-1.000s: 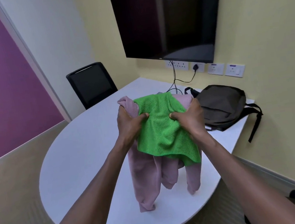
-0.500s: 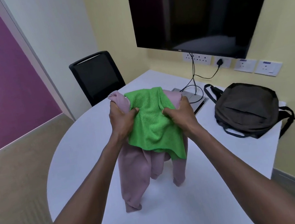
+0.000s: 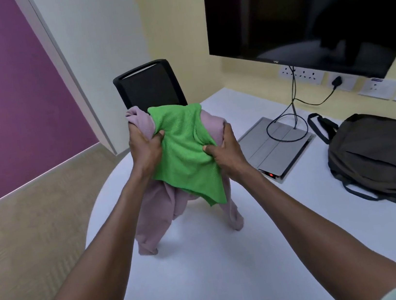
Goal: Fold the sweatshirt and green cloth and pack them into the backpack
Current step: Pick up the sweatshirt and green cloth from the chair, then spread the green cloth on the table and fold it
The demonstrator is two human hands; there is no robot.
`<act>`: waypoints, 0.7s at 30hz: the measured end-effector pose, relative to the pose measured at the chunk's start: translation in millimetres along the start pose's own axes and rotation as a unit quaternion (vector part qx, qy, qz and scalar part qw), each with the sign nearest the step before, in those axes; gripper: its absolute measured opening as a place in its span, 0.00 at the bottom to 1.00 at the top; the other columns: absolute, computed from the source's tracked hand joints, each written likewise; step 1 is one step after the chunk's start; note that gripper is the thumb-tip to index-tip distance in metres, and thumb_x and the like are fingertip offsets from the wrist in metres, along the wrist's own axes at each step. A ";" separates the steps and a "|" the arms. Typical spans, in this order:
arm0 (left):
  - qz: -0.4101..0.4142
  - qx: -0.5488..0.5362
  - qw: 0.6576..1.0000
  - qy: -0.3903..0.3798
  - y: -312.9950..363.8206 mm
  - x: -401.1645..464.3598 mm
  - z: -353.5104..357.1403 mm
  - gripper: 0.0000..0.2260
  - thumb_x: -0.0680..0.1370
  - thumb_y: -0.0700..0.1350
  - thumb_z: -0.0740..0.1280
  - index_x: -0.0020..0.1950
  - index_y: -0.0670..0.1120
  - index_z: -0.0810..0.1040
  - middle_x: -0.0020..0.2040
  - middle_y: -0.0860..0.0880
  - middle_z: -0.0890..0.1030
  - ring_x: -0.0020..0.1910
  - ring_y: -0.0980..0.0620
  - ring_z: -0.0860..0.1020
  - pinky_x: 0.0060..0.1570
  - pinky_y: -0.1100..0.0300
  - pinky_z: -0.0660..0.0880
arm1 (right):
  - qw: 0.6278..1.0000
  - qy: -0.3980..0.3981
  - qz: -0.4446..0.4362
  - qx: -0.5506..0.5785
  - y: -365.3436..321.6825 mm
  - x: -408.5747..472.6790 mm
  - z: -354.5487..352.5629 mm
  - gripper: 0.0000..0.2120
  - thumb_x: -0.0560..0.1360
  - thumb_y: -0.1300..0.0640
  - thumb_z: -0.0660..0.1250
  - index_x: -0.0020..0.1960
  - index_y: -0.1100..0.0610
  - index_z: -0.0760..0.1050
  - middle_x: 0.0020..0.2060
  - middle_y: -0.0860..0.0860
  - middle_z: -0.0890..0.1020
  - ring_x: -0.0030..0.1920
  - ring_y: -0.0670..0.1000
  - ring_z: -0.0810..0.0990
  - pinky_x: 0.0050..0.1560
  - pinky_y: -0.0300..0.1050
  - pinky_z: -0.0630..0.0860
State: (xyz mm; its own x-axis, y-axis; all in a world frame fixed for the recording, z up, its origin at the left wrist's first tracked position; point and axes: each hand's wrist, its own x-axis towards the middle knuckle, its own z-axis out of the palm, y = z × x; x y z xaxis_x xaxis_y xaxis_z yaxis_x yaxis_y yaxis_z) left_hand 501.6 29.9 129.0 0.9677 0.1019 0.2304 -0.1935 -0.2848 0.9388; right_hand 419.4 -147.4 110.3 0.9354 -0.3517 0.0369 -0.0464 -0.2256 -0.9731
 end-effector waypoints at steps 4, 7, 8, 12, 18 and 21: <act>0.004 -0.017 0.999 0.039 0.6 30.1 -21.0 0.34 0.73 0.46 0.74 0.76 0.47 0.62 0.68 0.49 0.75 0.66 0.49 0.74 0.67 0.49 0.72 | 0.997 0.014 0.010 0.074 -12.5 25.3 31.9 0.42 0.64 0.55 0.69 0.76 0.47 0.57 0.70 0.49 0.71 0.66 0.53 0.73 0.65 0.58 0.74; 0.006 -0.025 0.998 0.055 -6.0 46.0 -32.7 0.32 0.73 0.44 0.74 0.73 0.46 0.64 0.66 0.48 0.76 0.64 0.49 0.76 0.65 0.53 0.73 | 0.993 0.019 0.026 0.117 -11.1 38.5 52.5 0.41 0.61 0.53 0.69 0.73 0.48 0.61 0.66 0.49 0.75 0.63 0.53 0.76 0.64 0.59 0.75; 0.000 -0.019 0.998 0.051 -13.3 49.7 -34.1 0.31 0.74 0.43 0.74 0.73 0.45 0.63 0.66 0.48 0.76 0.63 0.49 0.76 0.63 0.54 0.74 | 0.993 0.012 0.039 0.111 -7.4 38.6 58.3 0.41 0.62 0.53 0.69 0.74 0.49 0.60 0.66 0.50 0.75 0.63 0.53 0.76 0.64 0.59 0.75; -0.111 0.100 0.989 0.012 -68.6 50.9 -26.0 0.32 0.75 0.43 0.74 0.71 0.40 0.58 0.66 0.39 0.72 0.64 0.40 0.73 0.59 0.48 0.74 | 0.983 -0.090 0.162 0.009 27.4 32.3 71.9 0.44 0.73 0.58 0.68 0.80 0.55 0.45 0.72 0.57 0.67 0.68 0.58 0.70 0.67 0.53 0.72; -0.255 0.228 0.931 -0.127 -155.7 23.5 -8.4 0.37 0.74 0.45 0.76 0.74 0.35 0.59 0.68 0.37 0.72 0.64 0.36 0.74 0.60 0.47 0.75 | 0.943 -0.227 0.216 -0.112 80.2 9.6 62.4 0.25 0.77 0.70 0.63 0.73 0.65 0.64 0.61 0.52 0.73 0.60 0.52 0.72 0.53 0.39 0.69; -0.297 0.225 0.910 -0.180 -187.6 9.0 -0.8 0.24 0.73 0.45 0.75 0.64 0.36 0.73 0.60 0.38 0.80 0.56 0.39 0.79 0.56 0.46 0.79 | 0.943 -0.223 0.201 -0.143 105.4 12.8 67.5 0.26 0.76 0.68 0.65 0.73 0.64 0.65 0.67 0.59 0.74 0.56 0.52 0.73 0.53 0.43 0.71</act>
State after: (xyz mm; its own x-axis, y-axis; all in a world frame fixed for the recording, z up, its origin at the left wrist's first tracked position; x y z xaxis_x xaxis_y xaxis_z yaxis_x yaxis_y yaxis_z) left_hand 546.5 85.0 -44.8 0.8861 0.0689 -0.4584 0.3882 -0.6509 0.6524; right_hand 450.2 -114.3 -7.1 0.8737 -0.0585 -0.4830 -0.4613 -0.4146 -0.7844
